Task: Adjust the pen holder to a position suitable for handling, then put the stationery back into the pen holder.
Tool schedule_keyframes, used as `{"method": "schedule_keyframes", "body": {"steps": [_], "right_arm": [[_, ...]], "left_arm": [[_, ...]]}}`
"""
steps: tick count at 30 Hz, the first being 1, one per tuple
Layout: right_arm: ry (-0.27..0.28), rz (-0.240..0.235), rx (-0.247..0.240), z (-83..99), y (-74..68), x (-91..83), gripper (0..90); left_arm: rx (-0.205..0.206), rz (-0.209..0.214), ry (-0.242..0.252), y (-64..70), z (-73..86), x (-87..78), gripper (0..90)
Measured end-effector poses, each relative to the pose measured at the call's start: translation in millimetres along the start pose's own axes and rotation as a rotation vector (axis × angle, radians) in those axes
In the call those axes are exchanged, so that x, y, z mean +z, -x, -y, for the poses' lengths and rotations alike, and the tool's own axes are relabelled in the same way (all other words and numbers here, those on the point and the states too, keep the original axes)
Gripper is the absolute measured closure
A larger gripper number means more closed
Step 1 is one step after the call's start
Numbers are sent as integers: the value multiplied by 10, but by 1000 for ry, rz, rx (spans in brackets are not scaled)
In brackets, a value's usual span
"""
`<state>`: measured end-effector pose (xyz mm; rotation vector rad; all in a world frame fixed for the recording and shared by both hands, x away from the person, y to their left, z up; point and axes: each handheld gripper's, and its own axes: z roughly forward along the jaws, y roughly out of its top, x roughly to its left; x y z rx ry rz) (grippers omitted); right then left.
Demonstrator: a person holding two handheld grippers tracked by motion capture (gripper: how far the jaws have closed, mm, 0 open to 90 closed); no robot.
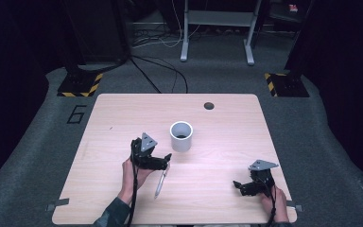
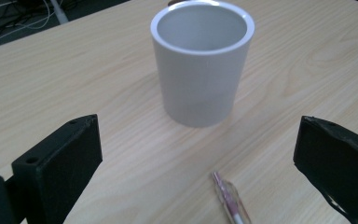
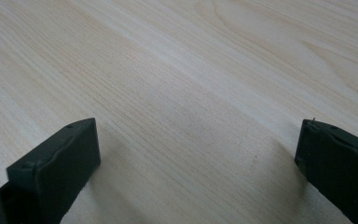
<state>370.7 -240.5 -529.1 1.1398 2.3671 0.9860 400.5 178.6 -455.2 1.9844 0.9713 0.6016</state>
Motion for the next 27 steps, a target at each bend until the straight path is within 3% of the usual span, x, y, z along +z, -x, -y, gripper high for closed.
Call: {"method": "schedule_keyframes", "body": {"steps": [14, 19, 27], "right_arm": [[0, 0, -1, 1, -1, 0, 0], [1, 1, -1, 1, -1, 0, 0], [1, 0, -1, 1, -1, 0, 0]], "left_arm": [[-67, -13, -44, 121, 446, -231, 15], [-58, -19, -58, 241, 569, -267, 17], [-81, -9, -86, 374, 790, -278, 99]]}}
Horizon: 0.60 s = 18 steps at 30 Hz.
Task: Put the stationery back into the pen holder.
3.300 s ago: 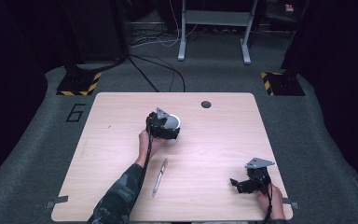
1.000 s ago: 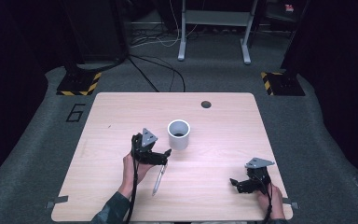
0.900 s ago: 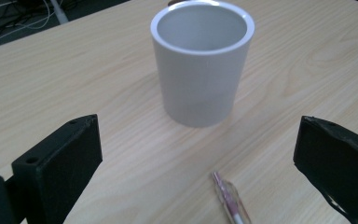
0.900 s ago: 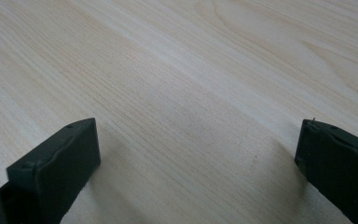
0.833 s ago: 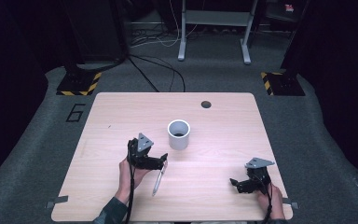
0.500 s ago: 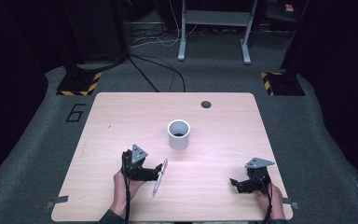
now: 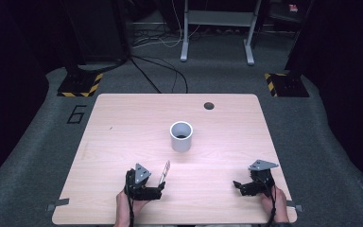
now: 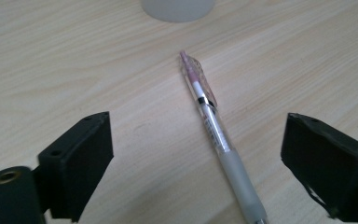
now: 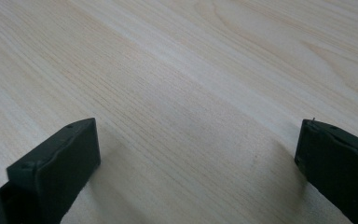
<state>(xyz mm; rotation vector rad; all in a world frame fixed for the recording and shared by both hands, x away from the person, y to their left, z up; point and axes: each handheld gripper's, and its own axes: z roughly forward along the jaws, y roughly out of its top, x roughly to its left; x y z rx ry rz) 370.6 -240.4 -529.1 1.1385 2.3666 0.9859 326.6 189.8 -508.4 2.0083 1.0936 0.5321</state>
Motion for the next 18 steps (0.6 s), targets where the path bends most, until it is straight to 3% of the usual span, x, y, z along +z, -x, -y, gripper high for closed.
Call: {"method": "schedule_keyframes", "body": {"steps": [8, 14, 18], "right_arm": [[0, 0, 0, 0, 0, 0, 0], [0, 0, 0, 0, 0, 0, 0], [0, 0, 0, 0, 0, 0, 0]], "left_arm": [[29, 8, -46, 134, 160, -3, 259], [17, -13, -46, 180, 223, 13, 421], [27, -7, -43, 196, 233, -1, 475]]}}
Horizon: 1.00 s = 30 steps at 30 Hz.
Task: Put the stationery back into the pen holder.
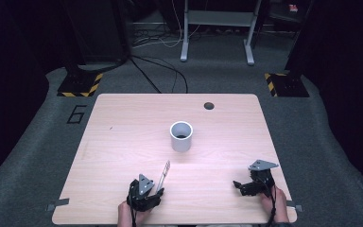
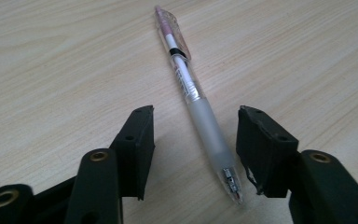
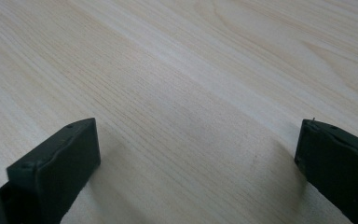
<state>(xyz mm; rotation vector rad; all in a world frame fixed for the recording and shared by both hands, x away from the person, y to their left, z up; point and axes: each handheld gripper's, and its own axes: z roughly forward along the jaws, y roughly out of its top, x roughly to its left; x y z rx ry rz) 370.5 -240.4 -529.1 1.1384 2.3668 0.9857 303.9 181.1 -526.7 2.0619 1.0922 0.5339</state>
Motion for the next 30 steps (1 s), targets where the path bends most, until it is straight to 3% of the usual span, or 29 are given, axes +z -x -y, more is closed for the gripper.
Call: {"method": "schedule_keyframes", "body": {"steps": [6, 21, 24, 30], "right_arm": [[0, 0, 0, 0, 0, 0, 0], [1, 3, 10, 2, -11, 0, 0], [0, 3, 10, 2, -11, 0, 0], [-1, 1, 8, 2, -9, -1, 0]], "left_arm": [[8, 11, -1, 22, 17, -23, 551], [4, -11, 12, -12, 58, -61, 770], [21, -10, 7, -7, 56, -65, 790], [19, -12, 15, -51, 48, -49, 806]]}}
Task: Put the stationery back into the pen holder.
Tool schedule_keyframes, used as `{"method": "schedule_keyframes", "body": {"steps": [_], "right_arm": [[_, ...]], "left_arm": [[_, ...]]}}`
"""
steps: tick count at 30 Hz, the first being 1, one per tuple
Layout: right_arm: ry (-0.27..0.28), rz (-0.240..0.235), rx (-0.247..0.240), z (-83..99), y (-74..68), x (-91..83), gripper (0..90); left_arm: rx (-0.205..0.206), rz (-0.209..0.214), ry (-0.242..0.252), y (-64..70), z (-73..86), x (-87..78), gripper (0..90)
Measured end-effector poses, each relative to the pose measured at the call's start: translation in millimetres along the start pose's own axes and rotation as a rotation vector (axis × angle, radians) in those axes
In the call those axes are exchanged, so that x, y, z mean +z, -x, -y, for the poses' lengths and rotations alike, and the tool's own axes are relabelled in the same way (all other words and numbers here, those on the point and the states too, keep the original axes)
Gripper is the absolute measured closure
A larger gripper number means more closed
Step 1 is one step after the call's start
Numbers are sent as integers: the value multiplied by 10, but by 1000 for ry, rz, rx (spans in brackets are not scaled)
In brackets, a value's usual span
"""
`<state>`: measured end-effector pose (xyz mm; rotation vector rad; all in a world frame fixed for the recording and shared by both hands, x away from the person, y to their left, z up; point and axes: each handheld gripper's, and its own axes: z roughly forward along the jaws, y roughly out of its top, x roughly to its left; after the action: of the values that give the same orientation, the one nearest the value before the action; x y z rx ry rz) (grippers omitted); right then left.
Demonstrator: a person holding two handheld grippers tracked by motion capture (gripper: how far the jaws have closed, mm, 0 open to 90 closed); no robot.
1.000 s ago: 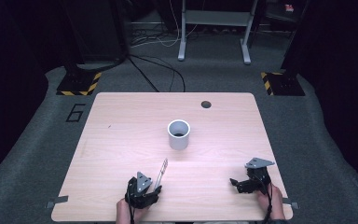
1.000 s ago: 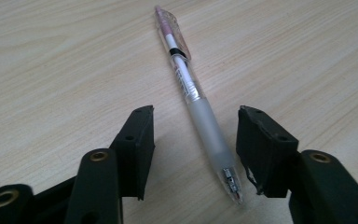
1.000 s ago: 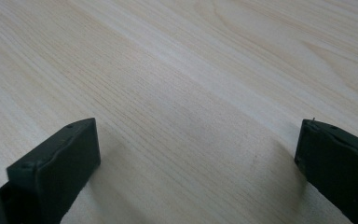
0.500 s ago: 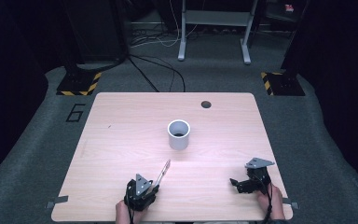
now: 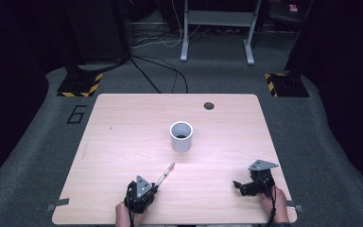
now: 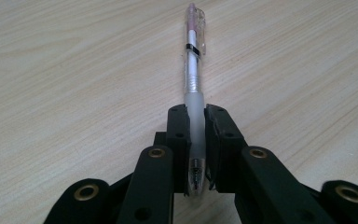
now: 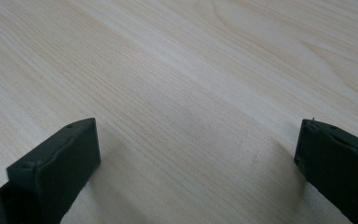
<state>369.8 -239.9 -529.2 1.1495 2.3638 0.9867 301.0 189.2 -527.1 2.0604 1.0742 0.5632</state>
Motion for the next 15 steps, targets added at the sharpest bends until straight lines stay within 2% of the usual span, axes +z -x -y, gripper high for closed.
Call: {"method": "schedule_keyframes", "body": {"steps": [1, 2, 3, 4, 13, 15], "right_arm": [[0, -1, -3, 0, 3, 0, 0], [0, -1, -3, -1, 3, 0, 0], [0, -1, -3, -1, 3, 0, 0], [0, -1, -3, -1, 3, 0, 0], [0, -1, -3, -1, 3, 0, 0], [0, -1, -3, -1, 3, 0, 0]], "left_arm": [[-13, -1, 18, -5, 2, 11, 808], [-7, 9, 7, -16, -2, -4, 809], [-2, 4, 19, -25, 0, 0, 809], [-15, 20, 22, -36, 3, -4, 809], [0, 37, 54, -102, -25, -93, 810], [-5, 53, 58, -125, -47, -127, 810]]}}
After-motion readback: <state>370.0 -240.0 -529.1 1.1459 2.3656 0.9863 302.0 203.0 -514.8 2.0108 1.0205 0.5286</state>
